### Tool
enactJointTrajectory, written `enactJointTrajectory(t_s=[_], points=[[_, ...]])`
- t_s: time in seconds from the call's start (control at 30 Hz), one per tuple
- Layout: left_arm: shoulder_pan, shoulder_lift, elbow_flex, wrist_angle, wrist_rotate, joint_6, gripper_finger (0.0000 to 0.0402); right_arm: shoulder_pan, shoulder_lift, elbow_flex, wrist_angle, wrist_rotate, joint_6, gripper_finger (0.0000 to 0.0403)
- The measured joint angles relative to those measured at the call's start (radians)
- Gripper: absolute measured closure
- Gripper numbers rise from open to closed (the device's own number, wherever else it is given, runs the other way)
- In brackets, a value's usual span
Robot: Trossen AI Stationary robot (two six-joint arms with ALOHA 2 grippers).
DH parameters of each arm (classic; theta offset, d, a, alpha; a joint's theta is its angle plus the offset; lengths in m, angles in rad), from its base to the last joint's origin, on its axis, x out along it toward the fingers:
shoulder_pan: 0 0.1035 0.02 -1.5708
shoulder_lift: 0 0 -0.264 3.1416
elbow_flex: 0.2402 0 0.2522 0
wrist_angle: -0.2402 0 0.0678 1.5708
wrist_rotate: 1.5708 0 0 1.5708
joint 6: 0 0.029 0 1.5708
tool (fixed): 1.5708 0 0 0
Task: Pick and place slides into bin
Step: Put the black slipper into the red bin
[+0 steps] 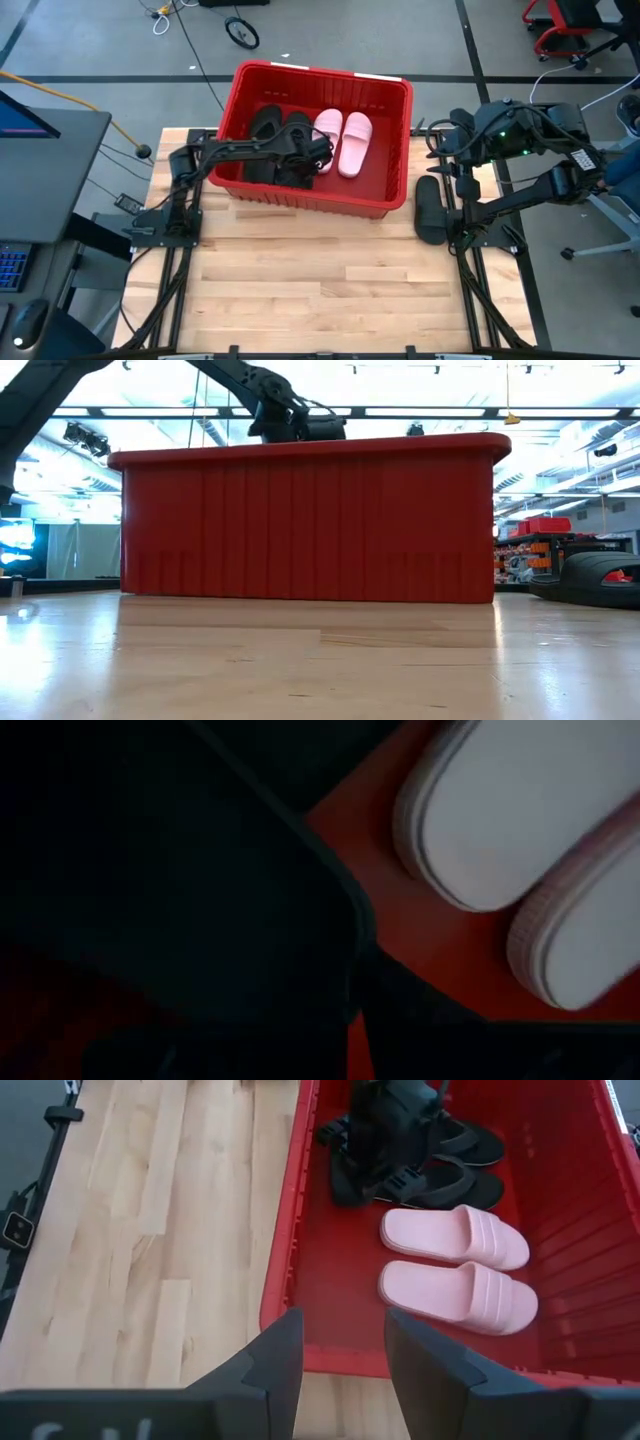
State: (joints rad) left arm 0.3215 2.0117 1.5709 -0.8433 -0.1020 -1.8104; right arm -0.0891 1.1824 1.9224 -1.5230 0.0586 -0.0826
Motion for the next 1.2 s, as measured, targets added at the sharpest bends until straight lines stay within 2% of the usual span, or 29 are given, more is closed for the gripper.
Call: enactJointTrajectory(t_s=[0.2, 0.53, 0.67, 0.8, 0.9, 1.07, 1.2], points=[[0.018, 0.025, 0.0, -0.009, 0.006, -0.02, 0.035, 0.0, 0.0, 0.0, -0.011, 0.0, 0.0, 0.0256], [0.034, 0.048, -0.001, 0.007, -0.001, 0.012, 0.0245, 0.0, -0.002, 0.0, -0.049, 0.0, -0.018, 0.0256], [0.041, 0.026, -0.002, 0.049, 0.024, 0.038, 0.0215, 0.0, -0.007, 0.0, -0.049, 0.0, -0.018, 0.0256], [0.042, -0.03, 0.009, 0.061, -0.001, 0.132, 0.0208, 0.0, -0.022, 0.0, -0.048, 0.0, -0.01, 0.0256], [0.038, -0.065, 0.049, 0.003, -0.051, 0.167, 0.0215, 0.0, -0.042, 0.0, -0.048, -0.001, 0.026, 0.0256], [0.042, -0.085, 0.195, -0.123, -0.086, 0.276, 0.023, 0.0, -0.081, 0.0, -0.048, -0.038, 0.084, 0.0256], [0.047, -0.084, 0.32, -0.206, -0.107, 0.354, 0.0237, 0.0, -0.11, -0.012, -0.044, -0.139, 0.186, 0.0256]])
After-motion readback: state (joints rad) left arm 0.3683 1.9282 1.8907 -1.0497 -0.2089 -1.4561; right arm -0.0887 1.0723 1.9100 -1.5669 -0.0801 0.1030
